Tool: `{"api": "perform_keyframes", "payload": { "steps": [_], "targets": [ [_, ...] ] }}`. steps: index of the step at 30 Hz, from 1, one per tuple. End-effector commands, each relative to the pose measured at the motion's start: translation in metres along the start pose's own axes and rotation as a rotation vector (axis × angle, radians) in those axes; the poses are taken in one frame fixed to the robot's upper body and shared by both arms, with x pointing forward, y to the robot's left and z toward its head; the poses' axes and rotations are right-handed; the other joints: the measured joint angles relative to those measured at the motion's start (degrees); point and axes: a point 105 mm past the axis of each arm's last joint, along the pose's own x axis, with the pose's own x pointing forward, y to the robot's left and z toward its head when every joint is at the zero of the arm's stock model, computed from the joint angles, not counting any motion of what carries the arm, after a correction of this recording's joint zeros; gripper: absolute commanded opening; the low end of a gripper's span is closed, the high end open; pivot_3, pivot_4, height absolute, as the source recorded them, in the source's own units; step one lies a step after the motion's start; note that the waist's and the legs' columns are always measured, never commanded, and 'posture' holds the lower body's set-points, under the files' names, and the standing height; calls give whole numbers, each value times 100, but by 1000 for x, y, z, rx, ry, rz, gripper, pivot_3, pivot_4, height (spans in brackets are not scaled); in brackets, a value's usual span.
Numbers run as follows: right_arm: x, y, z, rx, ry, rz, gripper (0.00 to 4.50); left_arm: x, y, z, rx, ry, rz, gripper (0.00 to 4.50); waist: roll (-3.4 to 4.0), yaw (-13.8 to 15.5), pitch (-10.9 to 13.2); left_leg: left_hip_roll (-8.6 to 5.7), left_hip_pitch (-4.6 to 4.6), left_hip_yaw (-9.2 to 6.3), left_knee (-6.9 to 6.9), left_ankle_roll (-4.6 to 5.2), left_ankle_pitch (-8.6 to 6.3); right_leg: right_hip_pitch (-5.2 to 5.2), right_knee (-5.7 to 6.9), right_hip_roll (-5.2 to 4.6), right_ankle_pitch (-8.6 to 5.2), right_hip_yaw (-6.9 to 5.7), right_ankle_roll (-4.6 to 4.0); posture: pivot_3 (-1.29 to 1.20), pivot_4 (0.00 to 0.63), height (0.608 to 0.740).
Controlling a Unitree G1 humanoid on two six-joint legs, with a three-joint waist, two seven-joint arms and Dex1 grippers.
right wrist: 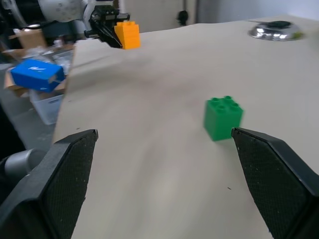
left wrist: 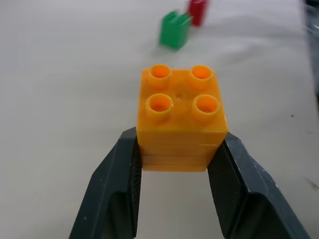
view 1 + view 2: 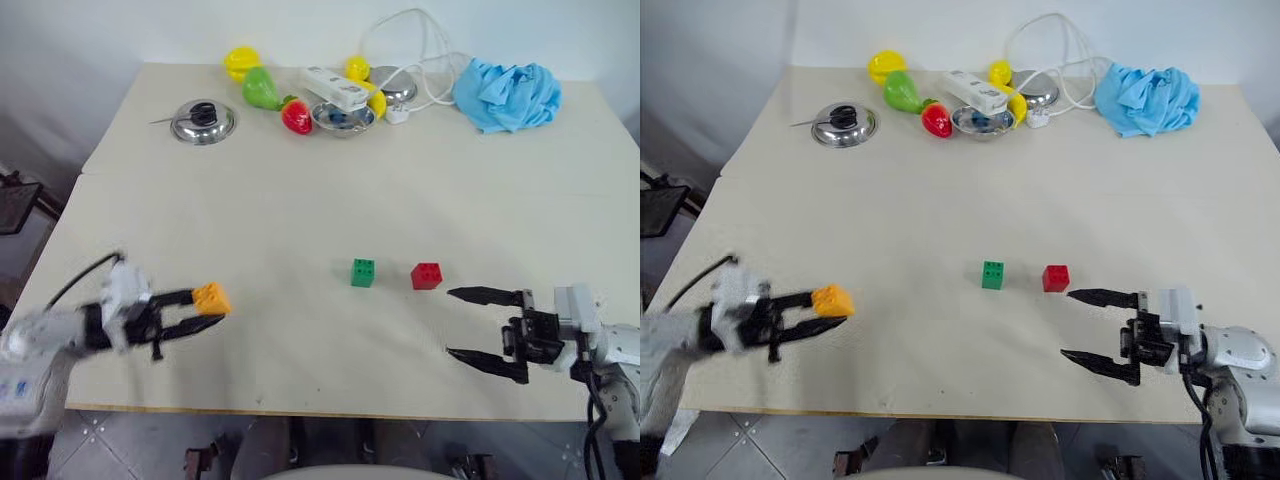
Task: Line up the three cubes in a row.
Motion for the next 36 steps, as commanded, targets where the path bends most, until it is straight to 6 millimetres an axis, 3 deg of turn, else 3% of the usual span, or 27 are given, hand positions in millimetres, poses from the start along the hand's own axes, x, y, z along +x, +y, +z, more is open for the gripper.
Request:
{"api": "perform_keyframes", "payload": {
  "steps": [1,5,9,17,23,28,32,36],
  "targets": [
    [-11,3,10,-43,7,-71,4500,30,26,2,52,21,-107,1492,5,12,-3,-4,2,2,1,1,0,2,2,6,0,-1,1,0,150,740],
    [-19,13,15,-48,1,-170,4500,68,43,-7,90,77,-236,1492,1,-26,-5,-25,-5,21,-2,0,3,1,-13,22,1,-8,4,0,150,740],
    [-17,20,20,-46,-26,-231,4500,90,50,-16,93,101,-292,1492,-10,-105,1,-6,-6,63,-9,-3,1,-6,-27,33,2,-8,9,0,150,740],
    [-18,26,11,-45,-86,-288,4500,110,53,-16,111,97,-326,1492,-21,-96,6,3,-7,41,-1,-8,6,-9,-24,35,6,3,16,0,150,740],
    [-13,27,1,-35,-107,-262,4500,113,52,-18,104,121,-348,1492,-21,-50,6,2,-6,38,2,-6,8,-10,-22,34,7,7,17,0,150,740],
    [-12,25,0,-38,-108,-249,4500,111,62,-17,138,120,-268,3101,-21,-26,6,3,-6,38,5,-6,8,-13,-17,34,7,10,17,0,150,740],
    [-13,24,1,-39,-107,-238,4500,97,61,1,141,-36,-263,4355,-20,-24,6,5,-9,36,8,-5,8,-17,-12,33,7,10,17,0,150,740],
    [-21,24,3,-35,-85,-230,4500,51,53,-6,136,-30,-235,4446,-20,-89,6,9,-12,49,4,-6,8,-36,-1,31,6,19,16,0,150,740]
  ]
}}
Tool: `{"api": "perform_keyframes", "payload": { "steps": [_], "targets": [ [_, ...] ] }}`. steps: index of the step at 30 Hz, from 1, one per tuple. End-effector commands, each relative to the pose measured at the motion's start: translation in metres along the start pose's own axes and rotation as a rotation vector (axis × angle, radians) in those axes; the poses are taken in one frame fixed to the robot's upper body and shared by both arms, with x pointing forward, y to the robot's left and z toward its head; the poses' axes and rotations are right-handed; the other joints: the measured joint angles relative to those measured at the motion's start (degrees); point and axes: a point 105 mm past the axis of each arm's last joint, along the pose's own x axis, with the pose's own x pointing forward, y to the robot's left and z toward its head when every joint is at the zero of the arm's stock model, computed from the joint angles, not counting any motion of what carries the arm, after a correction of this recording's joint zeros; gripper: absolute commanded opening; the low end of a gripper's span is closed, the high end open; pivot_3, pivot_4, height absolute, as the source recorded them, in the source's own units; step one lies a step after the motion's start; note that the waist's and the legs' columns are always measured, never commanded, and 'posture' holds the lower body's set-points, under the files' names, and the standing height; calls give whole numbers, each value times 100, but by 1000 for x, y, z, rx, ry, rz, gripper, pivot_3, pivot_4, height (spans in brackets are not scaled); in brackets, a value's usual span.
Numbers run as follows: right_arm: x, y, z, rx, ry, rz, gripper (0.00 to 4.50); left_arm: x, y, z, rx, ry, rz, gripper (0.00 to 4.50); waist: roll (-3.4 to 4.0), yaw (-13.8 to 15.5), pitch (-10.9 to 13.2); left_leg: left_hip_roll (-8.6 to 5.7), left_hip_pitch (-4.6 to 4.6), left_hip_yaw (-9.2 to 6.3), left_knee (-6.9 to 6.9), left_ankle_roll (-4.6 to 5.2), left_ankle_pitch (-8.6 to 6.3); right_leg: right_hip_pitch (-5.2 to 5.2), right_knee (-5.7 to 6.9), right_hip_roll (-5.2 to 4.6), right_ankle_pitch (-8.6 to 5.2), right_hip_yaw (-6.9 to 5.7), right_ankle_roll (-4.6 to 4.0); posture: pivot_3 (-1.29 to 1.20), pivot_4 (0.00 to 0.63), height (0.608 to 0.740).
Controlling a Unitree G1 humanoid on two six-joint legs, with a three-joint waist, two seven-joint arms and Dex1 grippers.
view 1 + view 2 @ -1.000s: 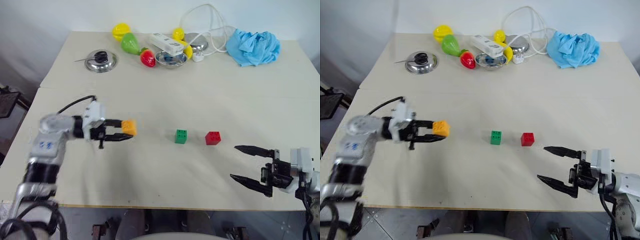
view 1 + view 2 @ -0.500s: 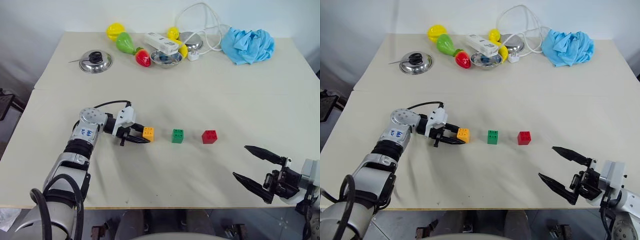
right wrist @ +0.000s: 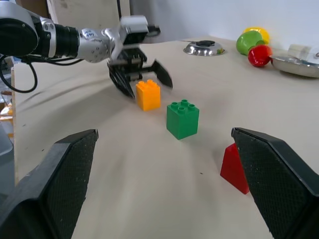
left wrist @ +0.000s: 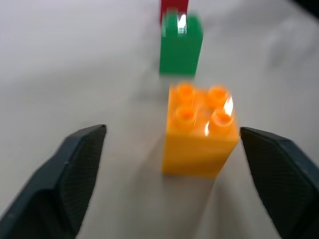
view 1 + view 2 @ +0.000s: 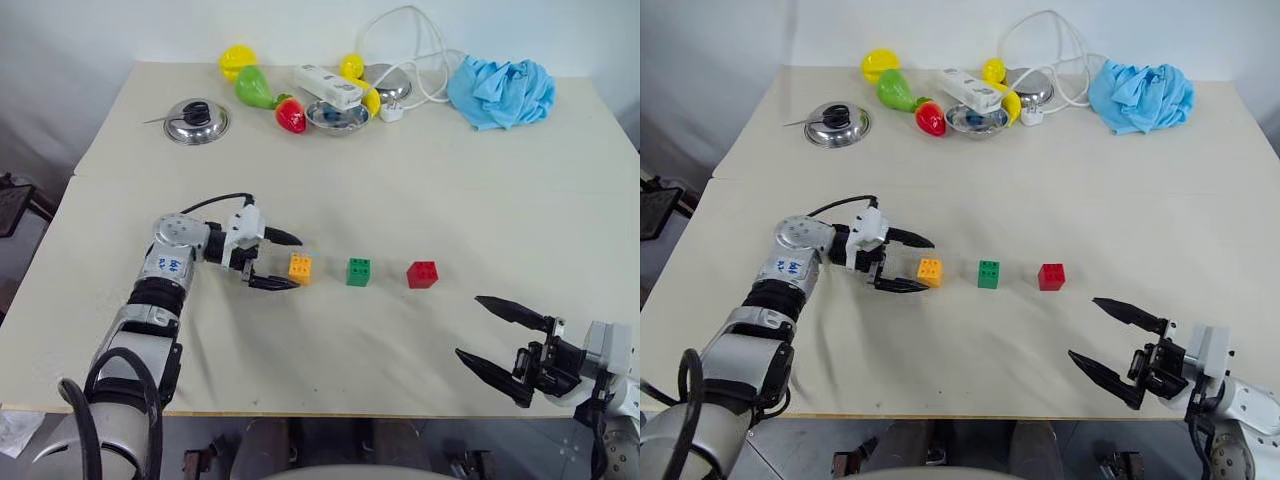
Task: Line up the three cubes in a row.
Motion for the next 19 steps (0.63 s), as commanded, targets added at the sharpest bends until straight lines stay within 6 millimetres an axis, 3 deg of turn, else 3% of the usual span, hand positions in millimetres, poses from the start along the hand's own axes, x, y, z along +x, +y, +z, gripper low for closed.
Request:
{"api": "perform_keyframes", "payload": {
  "steps": [1,8,13,19],
  "targets": [
    [-10,-5,9,-27,5,-5,4500,-39,-14,7,-14,-47,41,4446,0,-58,0,0,0,3,-1,0,0,-6,9,0,-1,1,-2,0,150,740],
    [-13,-28,13,-54,-1,-7,4500,-85,-34,6,-92,-82,359,4446,0,-82,0,18,10,4,11,7,3,-2,33,-18,-1,19,-4,0,150,740],
    [-11,-38,13,-76,-9,1,4500,-99,-55,7,-73,-80,478,4446,0,-83,0,19,10,0,8,4,2,-8,40,-23,-3,20,-8,0,150,740],
    [-6,-44,13,-84,-31,-18,4500,-104,-57,6,-74,-103,555,4446,1,-87,0,17,12,4,6,4,2,-8,40,-23,-3,20,-9,0,150,740]
  ]
}}
